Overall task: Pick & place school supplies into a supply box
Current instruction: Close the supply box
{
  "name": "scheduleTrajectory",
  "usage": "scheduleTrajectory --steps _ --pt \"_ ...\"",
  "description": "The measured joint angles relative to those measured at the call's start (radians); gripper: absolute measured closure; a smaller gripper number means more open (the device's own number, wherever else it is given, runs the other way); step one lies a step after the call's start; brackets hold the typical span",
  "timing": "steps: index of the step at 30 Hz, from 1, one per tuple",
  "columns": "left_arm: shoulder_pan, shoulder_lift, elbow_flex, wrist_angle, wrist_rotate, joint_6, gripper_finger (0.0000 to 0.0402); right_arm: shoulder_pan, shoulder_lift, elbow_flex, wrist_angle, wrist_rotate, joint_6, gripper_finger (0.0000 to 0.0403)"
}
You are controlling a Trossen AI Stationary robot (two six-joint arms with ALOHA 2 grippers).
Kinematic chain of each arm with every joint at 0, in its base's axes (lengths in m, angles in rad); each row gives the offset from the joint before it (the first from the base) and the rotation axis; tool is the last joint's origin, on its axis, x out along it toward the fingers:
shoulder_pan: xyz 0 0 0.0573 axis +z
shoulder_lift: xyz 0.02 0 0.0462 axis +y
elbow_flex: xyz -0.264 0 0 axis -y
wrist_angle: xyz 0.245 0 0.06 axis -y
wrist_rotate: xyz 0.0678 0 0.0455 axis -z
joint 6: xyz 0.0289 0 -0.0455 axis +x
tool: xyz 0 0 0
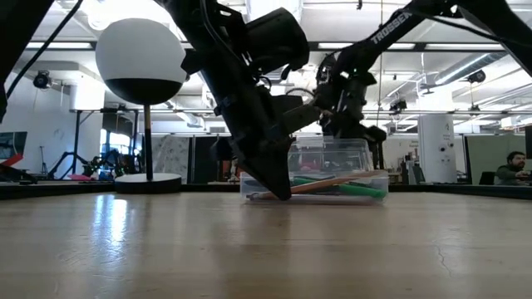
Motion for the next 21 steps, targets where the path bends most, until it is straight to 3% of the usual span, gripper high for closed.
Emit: scheduleTrajectory --steps 9,13,16,21 --pt "0.014 0.000 0.000 0.002 -0.015 0.013 0.0395 0.087 -0.097 -0.007 -0.006 0.008 -0.017 0.0390" --pt "0.014 0.000 0.000 0.002 -0.016 0.013 0.0395 0.107 -0.102 -0.007 0.012 0.121 0.002 0.0390" --pt "0.006 0.000 0.001 0.002 -0.017 0.013 0.0395 0.071 -0.102 -0.008 0.034 0.224 0.056 0.0390" --pt "-0.026 -0.003 0.024 -0.005 -0.032 0.013 0.0395 -0.036 -0.073 -0.008 0.053 0.238 0.129 0.0390"
